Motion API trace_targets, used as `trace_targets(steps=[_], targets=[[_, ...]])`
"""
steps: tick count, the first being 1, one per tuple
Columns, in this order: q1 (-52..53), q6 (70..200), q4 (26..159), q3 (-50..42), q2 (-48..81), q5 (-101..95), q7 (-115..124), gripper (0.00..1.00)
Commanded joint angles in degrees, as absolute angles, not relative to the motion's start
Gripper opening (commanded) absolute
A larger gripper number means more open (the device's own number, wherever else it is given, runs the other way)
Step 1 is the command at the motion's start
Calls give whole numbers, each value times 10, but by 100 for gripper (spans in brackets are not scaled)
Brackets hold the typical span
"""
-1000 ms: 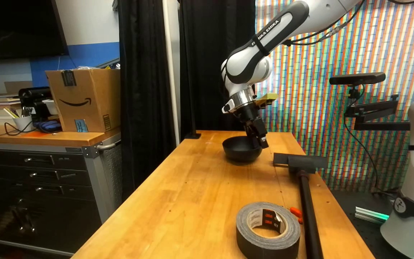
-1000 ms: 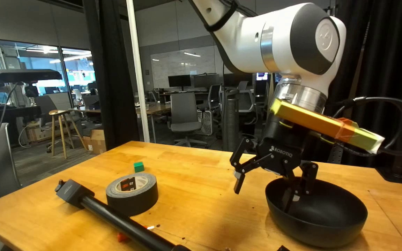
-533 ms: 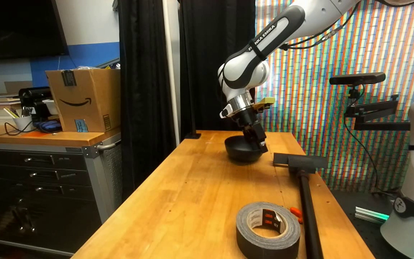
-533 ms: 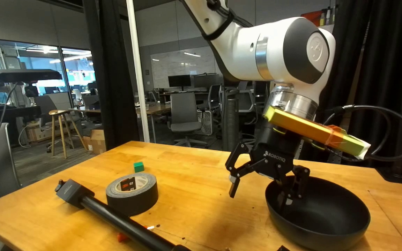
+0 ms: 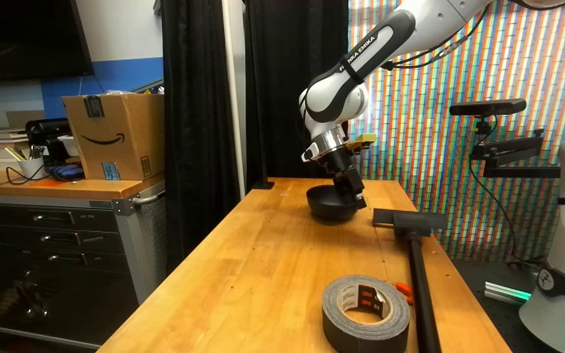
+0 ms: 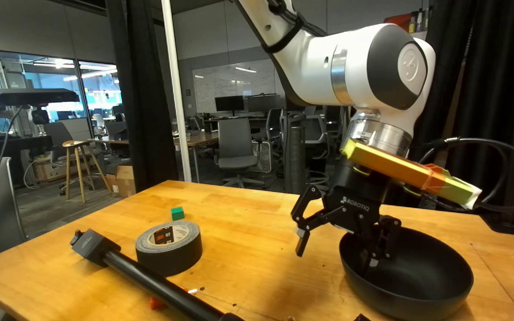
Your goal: Move the black bowl to the left
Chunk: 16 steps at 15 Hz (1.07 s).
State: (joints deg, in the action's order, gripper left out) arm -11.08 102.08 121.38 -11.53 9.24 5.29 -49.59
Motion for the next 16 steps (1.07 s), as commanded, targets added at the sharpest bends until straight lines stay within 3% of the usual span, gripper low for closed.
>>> trace_targets(steps=[1, 12, 13, 14, 16], targets=[[-120, 1020, 1213, -106, 92, 51, -495, 100], [-120, 1020, 1213, -105, 92, 51, -495, 100], [-120, 1020, 1213, -105, 92, 51, -495, 75], [-119, 1021, 1214, -105, 92, 50, -493, 75], [-118, 1026, 1217, -104, 92, 49, -488, 58]])
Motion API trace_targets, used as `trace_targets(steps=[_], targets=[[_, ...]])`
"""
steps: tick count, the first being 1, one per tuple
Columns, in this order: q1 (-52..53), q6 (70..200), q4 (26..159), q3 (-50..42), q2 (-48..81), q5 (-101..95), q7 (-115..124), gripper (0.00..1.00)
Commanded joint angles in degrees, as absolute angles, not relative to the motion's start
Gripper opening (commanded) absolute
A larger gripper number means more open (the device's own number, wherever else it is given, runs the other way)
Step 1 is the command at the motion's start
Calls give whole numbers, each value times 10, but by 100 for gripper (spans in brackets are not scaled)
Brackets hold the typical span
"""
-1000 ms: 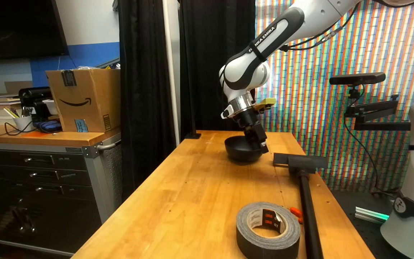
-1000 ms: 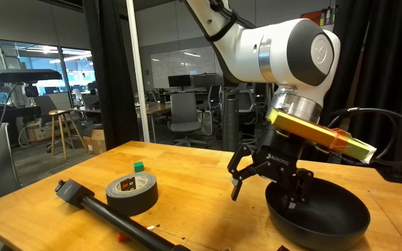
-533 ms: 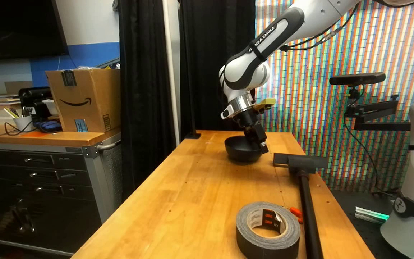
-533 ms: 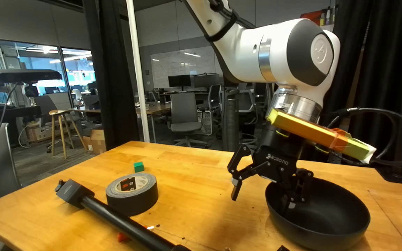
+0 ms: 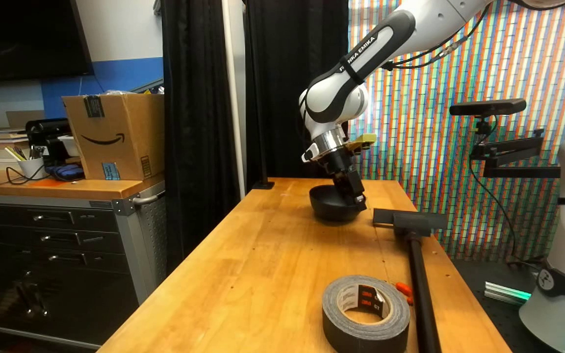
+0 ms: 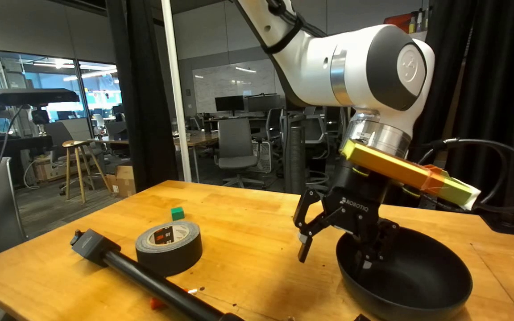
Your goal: Move the black bowl to the left
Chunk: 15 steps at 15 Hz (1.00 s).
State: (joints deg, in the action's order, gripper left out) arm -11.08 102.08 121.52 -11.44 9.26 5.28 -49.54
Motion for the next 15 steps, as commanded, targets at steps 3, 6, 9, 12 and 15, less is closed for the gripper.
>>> trace_targets(steps=[3, 6, 9, 12, 15], targets=[[-115, 1029, 1222, -100, 92, 48, -483, 35], [-114, 1031, 1223, -96, 95, 49, -477, 13], [-114, 1032, 1221, -92, 97, 51, -471, 5], [-111, 1033, 1220, -89, 93, 48, -462, 7], [-106, 1033, 1220, -82, 91, 48, -453, 8]])
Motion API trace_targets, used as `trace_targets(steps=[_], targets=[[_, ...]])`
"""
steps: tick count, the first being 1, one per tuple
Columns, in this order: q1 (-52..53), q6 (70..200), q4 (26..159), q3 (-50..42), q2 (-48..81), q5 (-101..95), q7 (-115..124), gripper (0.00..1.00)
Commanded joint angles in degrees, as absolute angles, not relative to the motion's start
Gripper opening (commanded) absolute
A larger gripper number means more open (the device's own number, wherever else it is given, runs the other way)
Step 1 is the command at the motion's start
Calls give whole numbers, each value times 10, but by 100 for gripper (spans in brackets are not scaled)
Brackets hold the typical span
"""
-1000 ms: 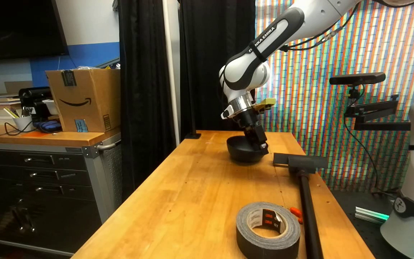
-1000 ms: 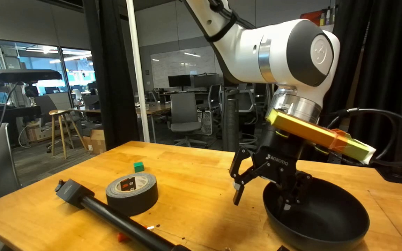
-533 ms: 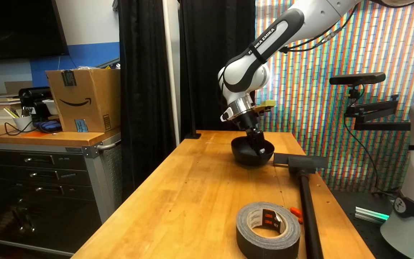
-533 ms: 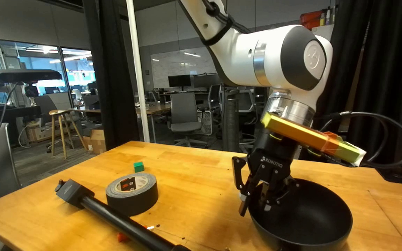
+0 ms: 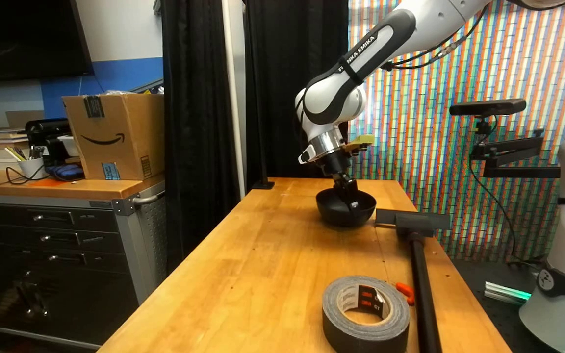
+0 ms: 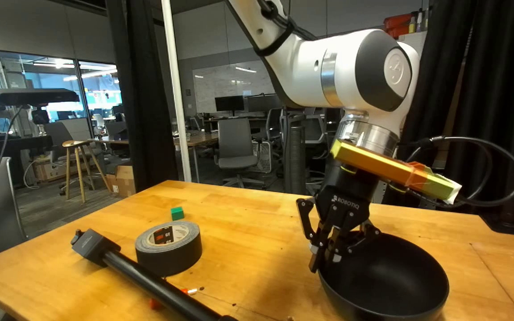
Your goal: Move the black bowl to the left
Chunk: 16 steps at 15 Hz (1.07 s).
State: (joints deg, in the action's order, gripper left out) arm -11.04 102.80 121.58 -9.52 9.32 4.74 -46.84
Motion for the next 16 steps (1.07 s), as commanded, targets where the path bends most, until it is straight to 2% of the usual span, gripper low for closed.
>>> trace_targets(steps=[1, 16], targets=[[-102, 1033, 1220, -77, 89, 47, -448, 8], [-2, 1024, 1217, 34, 85, 35, -379, 8]])
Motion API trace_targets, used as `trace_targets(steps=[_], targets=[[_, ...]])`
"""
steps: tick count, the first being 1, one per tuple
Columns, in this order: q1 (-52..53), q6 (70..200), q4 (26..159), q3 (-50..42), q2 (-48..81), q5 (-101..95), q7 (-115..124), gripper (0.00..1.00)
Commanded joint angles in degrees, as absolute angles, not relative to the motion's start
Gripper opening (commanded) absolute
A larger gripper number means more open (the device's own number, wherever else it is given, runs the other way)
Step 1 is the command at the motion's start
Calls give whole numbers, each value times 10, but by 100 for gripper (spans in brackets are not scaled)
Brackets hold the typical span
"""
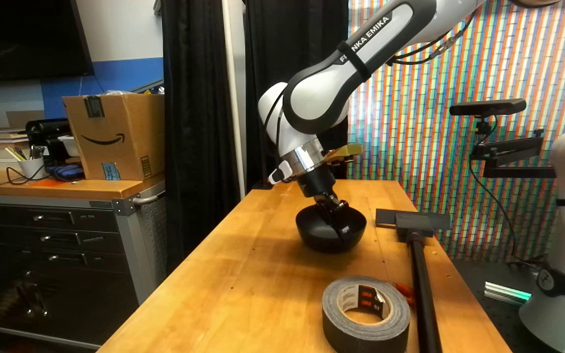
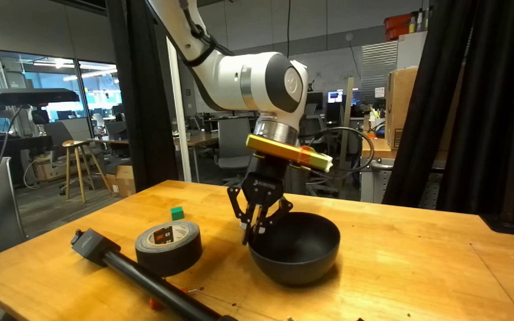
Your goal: Move the black bowl to the left
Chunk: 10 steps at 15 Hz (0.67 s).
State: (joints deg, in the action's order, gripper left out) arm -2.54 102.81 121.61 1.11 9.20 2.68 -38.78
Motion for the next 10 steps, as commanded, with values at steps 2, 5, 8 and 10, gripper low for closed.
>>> trace_targets(steps=[2, 5, 8, 10], targets=[[12, 1024, 1215, 49, 86, 33, -376, 8], [33, 1023, 1216, 70, 84, 34, -375, 8], [45, 1022, 1217, 82, 84, 32, -376, 8], [48, 1023, 1220, 85, 82, 31, -377, 8]])
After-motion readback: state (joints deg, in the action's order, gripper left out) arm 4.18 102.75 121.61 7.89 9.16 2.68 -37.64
